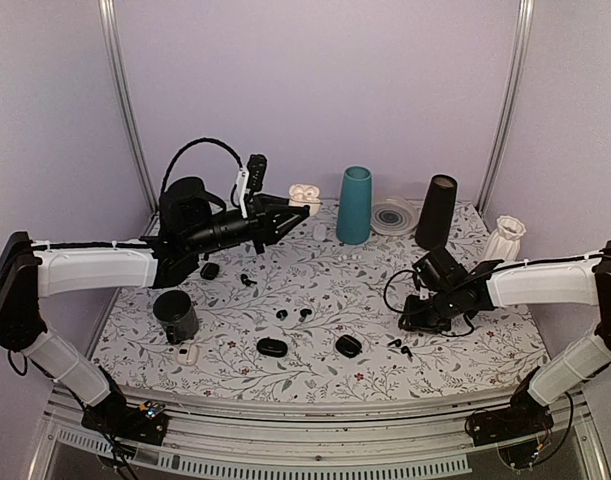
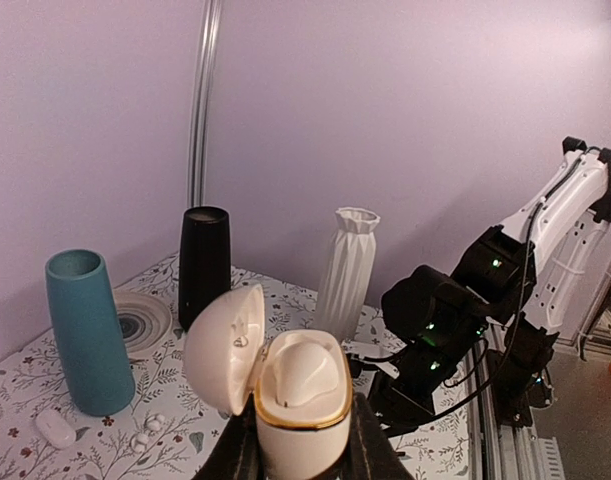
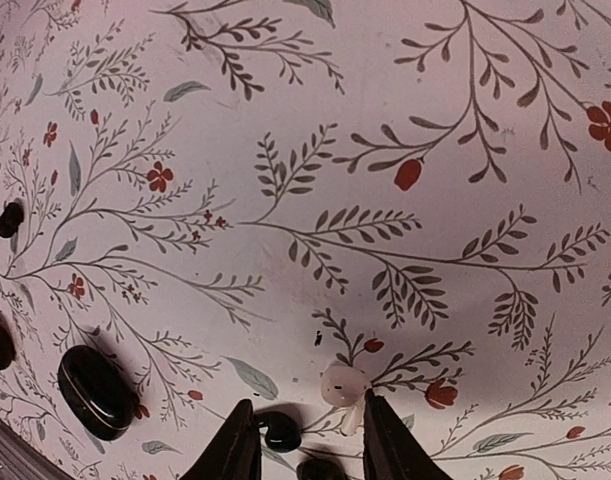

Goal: Insert the wireless bluetooth earbuds into the charging case
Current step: Pick up the right earbud from the center of the board, then insert the right earbud into the right side groove of the charging case.

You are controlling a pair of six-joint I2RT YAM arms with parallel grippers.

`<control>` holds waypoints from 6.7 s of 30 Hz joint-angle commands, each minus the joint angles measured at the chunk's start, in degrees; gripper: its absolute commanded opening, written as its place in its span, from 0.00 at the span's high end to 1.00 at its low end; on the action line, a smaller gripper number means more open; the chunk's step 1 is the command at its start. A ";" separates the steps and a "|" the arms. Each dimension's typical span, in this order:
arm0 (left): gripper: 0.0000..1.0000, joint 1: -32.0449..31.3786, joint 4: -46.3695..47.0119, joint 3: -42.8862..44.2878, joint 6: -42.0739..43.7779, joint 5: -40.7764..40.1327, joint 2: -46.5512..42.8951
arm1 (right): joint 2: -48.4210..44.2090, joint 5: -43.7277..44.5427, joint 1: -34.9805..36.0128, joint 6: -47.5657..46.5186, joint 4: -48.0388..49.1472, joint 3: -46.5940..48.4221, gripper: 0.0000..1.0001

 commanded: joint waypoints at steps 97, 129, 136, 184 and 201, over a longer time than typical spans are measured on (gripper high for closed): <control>1.00 -0.67 4.11 4.25 -14.97 4.83 11.86 | -0.20 19.42 8.70 -14.59 -1.54 34.05 0.90; 1.00 -3.67 4.09 10.25 -17.90 7.95 15.81 | 1.81 21.53 16.03 -19.62 9.17 35.74 0.89; 1.00 -3.64 5.15 10.56 -17.98 7.51 15.09 | 1.88 20.96 16.01 -19.45 9.08 35.14 0.89; 1.00 -3.21 6.82 8.94 -11.04 -1.11 10.14 | 5.09 10.35 16.05 -18.57 7.23 36.92 0.85; 1.00 -3.50 6.78 7.04 -8.16 -0.23 8.73 | 4.09 9.39 15.80 -16.64 5.75 39.50 0.62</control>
